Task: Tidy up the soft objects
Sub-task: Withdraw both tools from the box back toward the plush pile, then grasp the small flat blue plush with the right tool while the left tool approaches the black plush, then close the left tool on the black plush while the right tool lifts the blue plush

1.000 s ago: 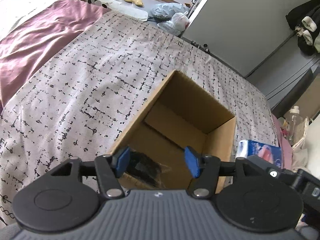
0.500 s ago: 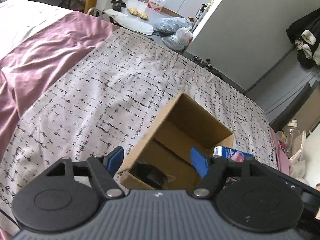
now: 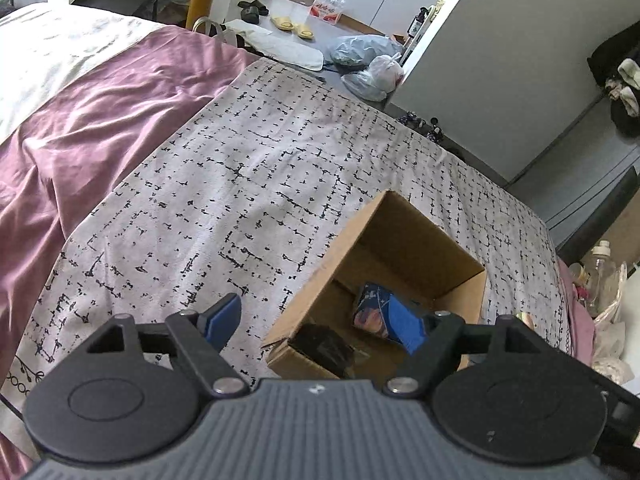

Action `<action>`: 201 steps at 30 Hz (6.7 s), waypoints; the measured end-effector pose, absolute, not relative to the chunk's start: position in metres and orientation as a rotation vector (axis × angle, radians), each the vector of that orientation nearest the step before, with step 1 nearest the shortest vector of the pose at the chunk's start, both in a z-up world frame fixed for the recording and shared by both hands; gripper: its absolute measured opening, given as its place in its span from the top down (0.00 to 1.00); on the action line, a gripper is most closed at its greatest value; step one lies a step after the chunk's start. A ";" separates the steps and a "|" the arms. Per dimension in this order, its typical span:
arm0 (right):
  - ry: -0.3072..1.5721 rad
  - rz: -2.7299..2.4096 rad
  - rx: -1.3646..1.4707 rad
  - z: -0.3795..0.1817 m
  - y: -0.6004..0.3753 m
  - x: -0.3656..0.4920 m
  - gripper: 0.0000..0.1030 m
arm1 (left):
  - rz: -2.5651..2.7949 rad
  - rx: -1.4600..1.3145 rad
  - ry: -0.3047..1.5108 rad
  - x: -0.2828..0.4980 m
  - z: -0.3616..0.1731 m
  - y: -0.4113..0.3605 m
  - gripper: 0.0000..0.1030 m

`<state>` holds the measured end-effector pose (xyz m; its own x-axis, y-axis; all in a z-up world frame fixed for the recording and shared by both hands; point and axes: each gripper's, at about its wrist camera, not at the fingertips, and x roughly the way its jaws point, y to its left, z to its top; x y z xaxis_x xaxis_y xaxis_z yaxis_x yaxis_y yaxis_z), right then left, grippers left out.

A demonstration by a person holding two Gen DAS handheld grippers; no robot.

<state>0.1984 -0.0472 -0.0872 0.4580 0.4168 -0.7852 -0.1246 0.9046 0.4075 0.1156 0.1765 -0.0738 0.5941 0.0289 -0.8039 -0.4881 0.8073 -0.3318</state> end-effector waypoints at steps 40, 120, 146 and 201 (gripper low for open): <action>0.717 0.301 0.105 -0.040 -0.175 0.153 0.00 | 0.184 -0.334 0.799 0.103 -0.049 0.063 0.00; 1.214 0.119 0.628 -0.217 -0.278 0.274 0.96 | -0.008 -0.310 1.081 0.269 -0.189 -0.073 0.54; 1.266 0.172 0.467 -0.217 -0.251 0.275 0.40 | 0.006 -0.324 1.070 0.283 -0.189 -0.066 0.52; 1.157 0.089 0.646 -0.194 -0.288 0.258 0.81 | -0.096 -0.146 0.995 0.274 -0.173 -0.105 0.79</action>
